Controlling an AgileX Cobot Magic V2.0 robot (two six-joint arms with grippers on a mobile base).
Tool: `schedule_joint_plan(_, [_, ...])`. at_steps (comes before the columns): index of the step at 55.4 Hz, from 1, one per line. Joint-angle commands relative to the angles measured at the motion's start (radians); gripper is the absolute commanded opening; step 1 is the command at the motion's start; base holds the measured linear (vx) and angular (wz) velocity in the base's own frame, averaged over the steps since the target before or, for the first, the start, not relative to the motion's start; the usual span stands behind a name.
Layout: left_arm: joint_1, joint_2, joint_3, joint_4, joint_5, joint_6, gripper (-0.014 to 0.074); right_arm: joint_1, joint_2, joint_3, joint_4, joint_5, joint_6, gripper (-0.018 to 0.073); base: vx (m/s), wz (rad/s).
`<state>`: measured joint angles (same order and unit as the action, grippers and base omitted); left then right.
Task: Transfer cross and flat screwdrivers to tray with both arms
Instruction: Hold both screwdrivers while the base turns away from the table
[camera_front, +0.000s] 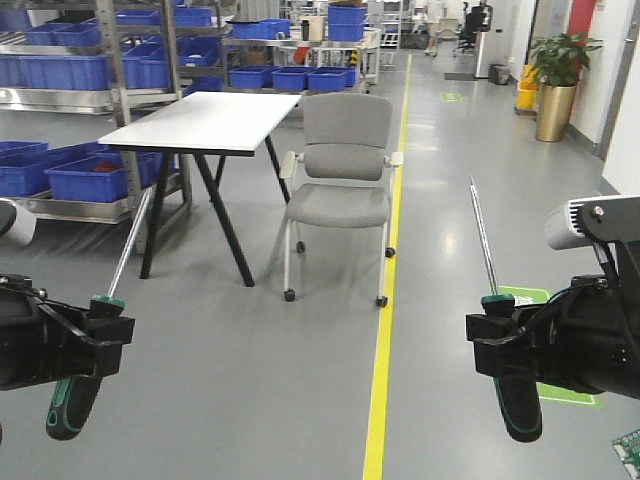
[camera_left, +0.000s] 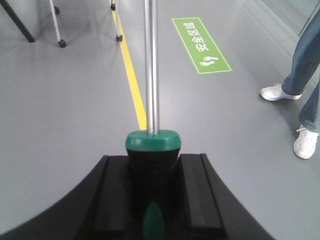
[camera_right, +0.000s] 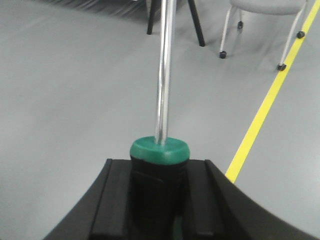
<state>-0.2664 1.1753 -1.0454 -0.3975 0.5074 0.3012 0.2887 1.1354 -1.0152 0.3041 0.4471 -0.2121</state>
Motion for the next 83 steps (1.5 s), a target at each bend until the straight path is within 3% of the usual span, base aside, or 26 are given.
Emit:
schedule_joint_plan(1, [-0.005, -0.025, -0.031, -0.02, -0.08, -0.011, 0.0003, 0.0, -0.024, -0.032, 0.005, -0.087, -0.005, -0.0008, 0.25, -0.2])
schedule_joint_plan(38, [-0.005, -0.025, -0.031, -0.02, -0.08, -0.011, 0.0003, 0.0, -0.024, -0.032, 0.008, -0.076, -0.005, -0.0008, 0.36, 0.0])
schedule_joint_plan(83, [-0.005, -0.025, -0.031, -0.02, -0.081, -0.011, 0.0003, 0.0, -0.024, -0.032, 0.008, -0.072, -0.005, -0.0008, 0.53, 0.37])
